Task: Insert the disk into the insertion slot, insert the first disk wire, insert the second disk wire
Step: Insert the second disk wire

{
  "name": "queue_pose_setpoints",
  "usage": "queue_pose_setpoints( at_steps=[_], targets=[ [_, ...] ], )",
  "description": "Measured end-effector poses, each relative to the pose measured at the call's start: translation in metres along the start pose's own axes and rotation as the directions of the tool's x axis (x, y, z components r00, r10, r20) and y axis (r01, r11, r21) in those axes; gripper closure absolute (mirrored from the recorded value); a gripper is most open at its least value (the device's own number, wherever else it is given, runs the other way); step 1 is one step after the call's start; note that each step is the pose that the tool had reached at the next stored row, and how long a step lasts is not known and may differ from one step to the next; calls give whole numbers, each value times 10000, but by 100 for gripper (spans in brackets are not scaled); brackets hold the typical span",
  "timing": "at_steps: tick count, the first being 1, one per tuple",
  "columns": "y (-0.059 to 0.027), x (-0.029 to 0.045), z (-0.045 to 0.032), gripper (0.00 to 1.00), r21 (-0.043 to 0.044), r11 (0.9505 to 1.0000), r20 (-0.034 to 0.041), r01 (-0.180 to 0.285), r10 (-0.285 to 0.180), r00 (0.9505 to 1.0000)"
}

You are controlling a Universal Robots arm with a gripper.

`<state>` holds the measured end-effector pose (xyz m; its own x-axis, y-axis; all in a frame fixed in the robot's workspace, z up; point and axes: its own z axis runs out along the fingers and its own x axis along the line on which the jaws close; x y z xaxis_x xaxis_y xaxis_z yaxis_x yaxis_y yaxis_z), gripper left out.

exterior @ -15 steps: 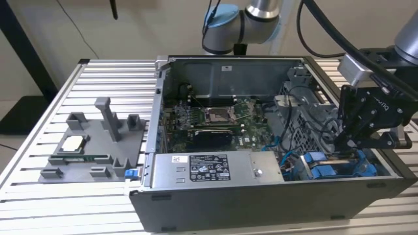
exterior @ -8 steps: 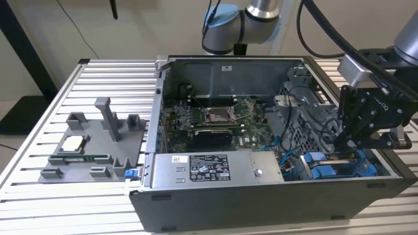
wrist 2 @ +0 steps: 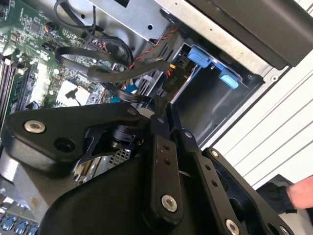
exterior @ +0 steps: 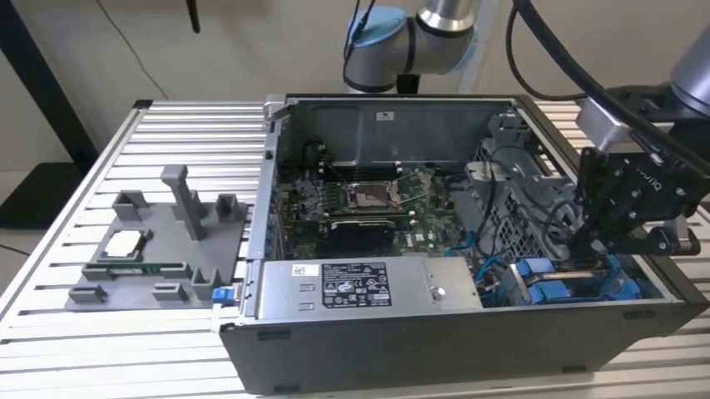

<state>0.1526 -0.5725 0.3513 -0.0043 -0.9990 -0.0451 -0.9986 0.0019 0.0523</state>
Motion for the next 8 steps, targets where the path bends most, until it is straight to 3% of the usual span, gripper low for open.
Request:
queue_pose_setpoints(
  at_steps=[8],
  targets=[
    [-14,2,48,84,0,10000,11,0,0,10000]
  ],
)
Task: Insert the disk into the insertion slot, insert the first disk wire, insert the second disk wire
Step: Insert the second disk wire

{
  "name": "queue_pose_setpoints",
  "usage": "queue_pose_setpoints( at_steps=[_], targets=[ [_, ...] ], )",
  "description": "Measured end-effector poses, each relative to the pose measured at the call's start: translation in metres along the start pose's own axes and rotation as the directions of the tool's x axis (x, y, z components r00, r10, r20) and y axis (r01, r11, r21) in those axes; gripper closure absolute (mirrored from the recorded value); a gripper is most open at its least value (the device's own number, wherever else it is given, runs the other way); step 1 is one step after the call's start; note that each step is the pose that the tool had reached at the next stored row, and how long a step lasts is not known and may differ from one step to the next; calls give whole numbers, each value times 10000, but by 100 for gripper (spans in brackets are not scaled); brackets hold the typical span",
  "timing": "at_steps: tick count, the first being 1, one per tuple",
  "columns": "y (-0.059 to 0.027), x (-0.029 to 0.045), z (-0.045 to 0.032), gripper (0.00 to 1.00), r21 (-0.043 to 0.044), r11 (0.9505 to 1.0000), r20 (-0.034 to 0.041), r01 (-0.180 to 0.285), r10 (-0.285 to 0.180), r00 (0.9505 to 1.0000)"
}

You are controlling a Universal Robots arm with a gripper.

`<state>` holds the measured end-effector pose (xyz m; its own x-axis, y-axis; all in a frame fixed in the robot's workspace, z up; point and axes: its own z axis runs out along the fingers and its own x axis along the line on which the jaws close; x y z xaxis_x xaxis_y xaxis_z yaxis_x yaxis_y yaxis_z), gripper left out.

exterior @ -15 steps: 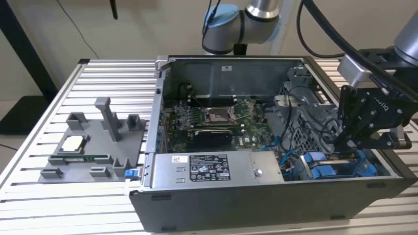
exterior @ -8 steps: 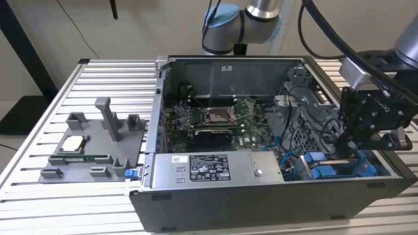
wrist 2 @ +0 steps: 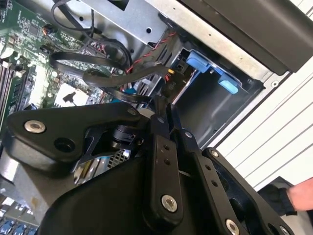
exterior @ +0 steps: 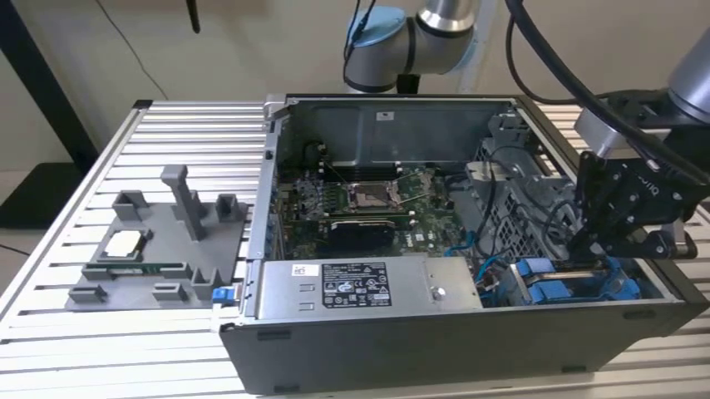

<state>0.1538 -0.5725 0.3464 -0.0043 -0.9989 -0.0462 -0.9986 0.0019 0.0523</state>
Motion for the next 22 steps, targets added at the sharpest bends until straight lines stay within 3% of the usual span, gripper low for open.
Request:
queue_pose_setpoints(
  at_steps=[14,22],
  targets=[
    [-10,2,49,84,0,10000,130,7,-7,9999],
    [-24,4,122,82,1,10000,184,11,-11,9998]
  ],
)
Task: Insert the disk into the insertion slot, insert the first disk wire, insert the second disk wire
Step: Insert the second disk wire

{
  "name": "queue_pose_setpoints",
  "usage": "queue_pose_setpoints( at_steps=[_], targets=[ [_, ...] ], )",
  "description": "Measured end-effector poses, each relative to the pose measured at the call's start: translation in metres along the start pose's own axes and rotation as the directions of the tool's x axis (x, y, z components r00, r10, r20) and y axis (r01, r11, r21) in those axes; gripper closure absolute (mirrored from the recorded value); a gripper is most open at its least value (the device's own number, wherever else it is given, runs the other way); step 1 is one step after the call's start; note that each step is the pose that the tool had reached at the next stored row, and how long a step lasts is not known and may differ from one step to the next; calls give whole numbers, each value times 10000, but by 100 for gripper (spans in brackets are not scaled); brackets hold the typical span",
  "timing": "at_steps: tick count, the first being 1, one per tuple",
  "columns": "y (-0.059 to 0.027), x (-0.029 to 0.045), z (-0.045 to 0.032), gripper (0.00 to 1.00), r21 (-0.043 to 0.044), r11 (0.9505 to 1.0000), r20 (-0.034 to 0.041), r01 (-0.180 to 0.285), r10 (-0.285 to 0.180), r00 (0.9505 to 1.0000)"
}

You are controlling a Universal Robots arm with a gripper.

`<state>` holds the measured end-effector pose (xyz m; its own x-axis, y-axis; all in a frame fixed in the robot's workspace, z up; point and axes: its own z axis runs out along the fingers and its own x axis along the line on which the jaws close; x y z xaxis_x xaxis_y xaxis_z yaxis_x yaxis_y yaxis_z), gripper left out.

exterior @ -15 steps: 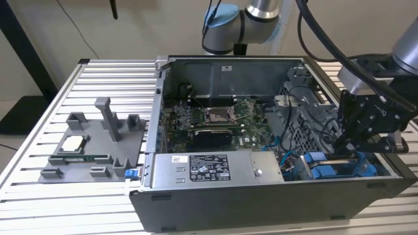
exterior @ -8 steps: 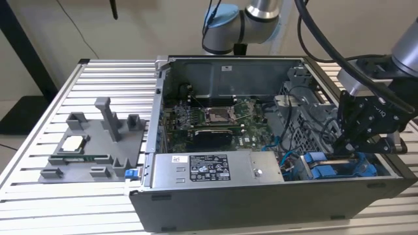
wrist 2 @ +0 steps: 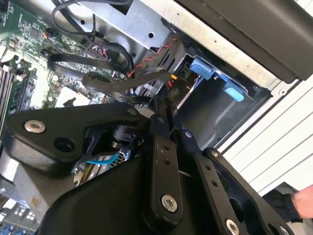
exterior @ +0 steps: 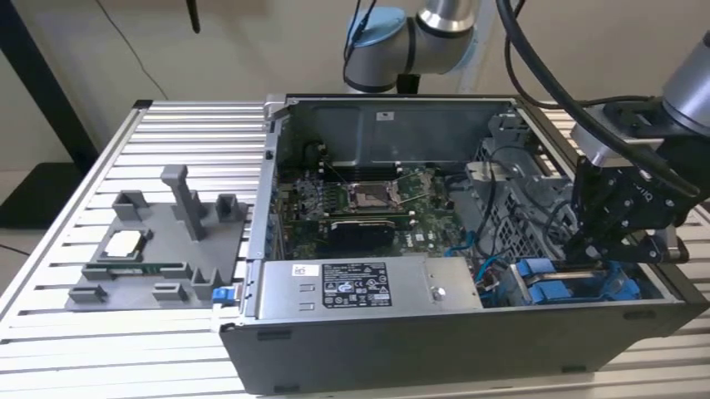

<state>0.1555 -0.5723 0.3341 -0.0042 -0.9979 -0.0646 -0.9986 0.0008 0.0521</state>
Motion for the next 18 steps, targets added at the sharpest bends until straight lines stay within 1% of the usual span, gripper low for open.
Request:
queue_pose_setpoints(
  at_steps=[1,2,5,10,15,18],
  targets=[
    [-1,0,3,82,1,10000,3,2,-2,10000],
    [-1,2,2,76,-2,10000,9,2,-2,10000],
    [3,-1,-41,76,-33,10000,35,-5,5,10000],
    [10,-10,-180,76,-85,10000,40,-29,29,10000],
    [18,-20,-326,76,-118,9999,42,-59,59,10000],
    [21,-23,-381,76,-119,9999,44,-90,90,9999]
  ],
)
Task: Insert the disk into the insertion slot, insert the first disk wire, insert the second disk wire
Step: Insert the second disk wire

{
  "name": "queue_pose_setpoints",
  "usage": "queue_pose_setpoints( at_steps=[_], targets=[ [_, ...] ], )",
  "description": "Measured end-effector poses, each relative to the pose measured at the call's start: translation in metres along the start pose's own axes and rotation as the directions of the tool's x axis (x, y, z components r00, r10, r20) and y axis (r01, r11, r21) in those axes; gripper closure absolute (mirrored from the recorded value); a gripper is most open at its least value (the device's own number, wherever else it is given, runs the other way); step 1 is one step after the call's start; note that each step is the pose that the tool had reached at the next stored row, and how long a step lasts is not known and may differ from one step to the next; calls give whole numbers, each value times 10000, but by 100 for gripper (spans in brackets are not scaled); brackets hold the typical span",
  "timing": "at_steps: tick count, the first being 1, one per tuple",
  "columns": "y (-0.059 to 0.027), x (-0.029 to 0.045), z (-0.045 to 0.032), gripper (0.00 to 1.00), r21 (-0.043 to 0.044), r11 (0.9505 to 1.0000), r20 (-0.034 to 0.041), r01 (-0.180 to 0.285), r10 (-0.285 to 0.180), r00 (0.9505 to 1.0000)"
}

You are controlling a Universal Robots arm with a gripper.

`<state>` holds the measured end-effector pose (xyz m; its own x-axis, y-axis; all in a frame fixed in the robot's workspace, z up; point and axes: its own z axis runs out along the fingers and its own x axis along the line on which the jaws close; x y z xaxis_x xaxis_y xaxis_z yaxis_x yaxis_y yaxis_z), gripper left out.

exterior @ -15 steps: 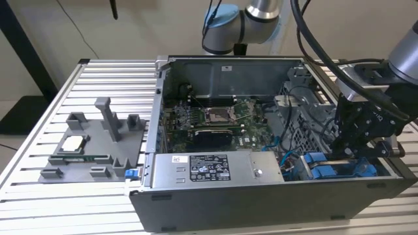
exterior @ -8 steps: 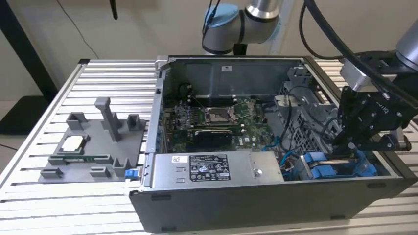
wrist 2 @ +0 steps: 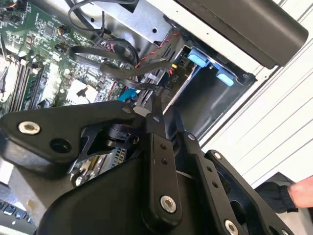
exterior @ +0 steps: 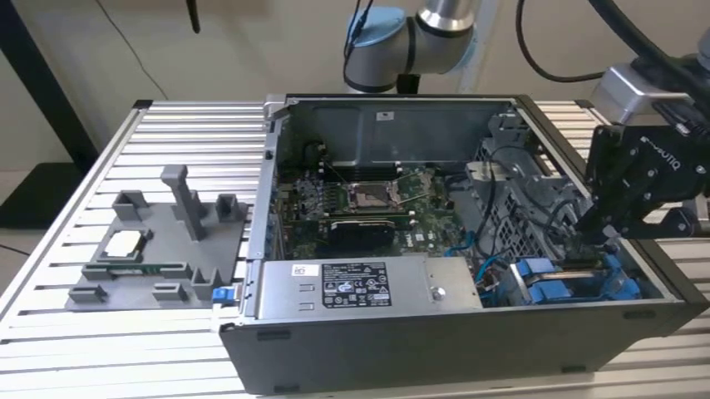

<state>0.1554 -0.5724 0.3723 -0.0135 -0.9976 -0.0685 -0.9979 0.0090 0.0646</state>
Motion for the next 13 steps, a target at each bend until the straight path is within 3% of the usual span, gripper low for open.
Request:
queue_pose_setpoints(
  at_steps=[13],
  targets=[
    [3,-2,-36,76,8,9999,33,-108,108,9999]
  ],
)
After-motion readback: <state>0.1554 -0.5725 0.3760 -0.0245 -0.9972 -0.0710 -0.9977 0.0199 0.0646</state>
